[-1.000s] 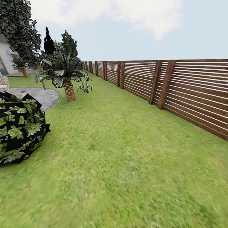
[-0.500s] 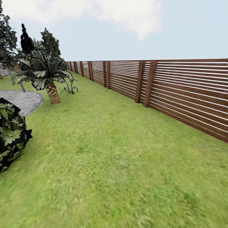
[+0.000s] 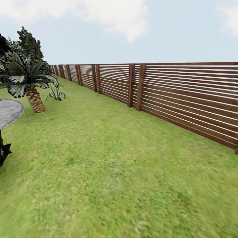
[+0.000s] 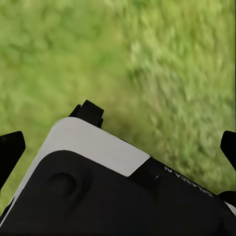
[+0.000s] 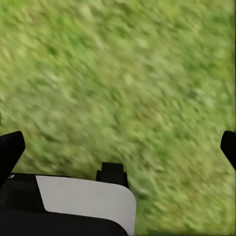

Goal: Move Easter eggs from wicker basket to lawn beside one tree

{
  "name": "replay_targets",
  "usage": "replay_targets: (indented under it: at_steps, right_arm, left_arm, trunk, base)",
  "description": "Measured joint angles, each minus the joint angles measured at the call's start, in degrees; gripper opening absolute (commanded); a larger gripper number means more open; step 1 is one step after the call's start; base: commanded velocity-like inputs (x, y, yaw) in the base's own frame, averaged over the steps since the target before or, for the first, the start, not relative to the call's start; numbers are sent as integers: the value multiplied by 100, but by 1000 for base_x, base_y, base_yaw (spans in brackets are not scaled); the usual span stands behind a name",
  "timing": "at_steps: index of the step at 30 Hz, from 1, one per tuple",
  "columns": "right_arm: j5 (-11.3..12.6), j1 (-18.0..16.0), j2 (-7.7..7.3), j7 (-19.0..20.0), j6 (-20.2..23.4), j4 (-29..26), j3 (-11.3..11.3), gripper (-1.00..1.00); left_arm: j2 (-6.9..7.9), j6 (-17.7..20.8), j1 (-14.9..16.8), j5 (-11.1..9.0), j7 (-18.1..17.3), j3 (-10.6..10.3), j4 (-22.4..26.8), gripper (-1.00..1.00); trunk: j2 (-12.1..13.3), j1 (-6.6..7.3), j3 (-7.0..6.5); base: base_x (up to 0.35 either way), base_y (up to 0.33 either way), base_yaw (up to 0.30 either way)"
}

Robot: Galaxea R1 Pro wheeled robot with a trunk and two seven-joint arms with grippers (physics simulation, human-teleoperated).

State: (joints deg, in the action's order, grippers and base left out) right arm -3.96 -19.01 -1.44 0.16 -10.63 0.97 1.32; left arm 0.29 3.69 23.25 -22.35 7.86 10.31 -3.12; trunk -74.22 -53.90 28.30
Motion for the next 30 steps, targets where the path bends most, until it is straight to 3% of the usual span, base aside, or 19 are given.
replay_targets:
  at_steps: [9, 13, 16, 23, 30]
  right_arm:
    - [-69, -1, -5, -2, -8, -17, 31, 100]
    - [-127, -2, 19, 24, -1, -12, 49, 100]
    - [-308, -2, 22, 17, -3, -10, 49, 100]
    - [-368, -2, 31, 9, -12, -9, 42, 100]
    - [-349, -1, 17, 8, -15, -10, 32, 100]
  left_arm:
    - [-1, 2, -36, -219, -44, 21, 4, 100]
    - [-8, 8, -38, -215, -68, 21, 3, 100]
    - [-10, 6, -38, -215, -71, 15, 3, 100]
    - [-6, 8, -38, -215, -71, 16, 3, 100]
    - [17, 9, -40, -223, -31, 21, -3, 100]
  trunk:
    - [0, 0, -7]
    - [0, 0, 0]
    - [0, 0, 13]
    - [0, 3, 48]
    - [-1, 3, 55]
  base:
    - [0, 0, -139]
    - [0, 0, 129]
    - [20, 0, 233]
    - [261, 0, 228]
    - [314, 0, 26]
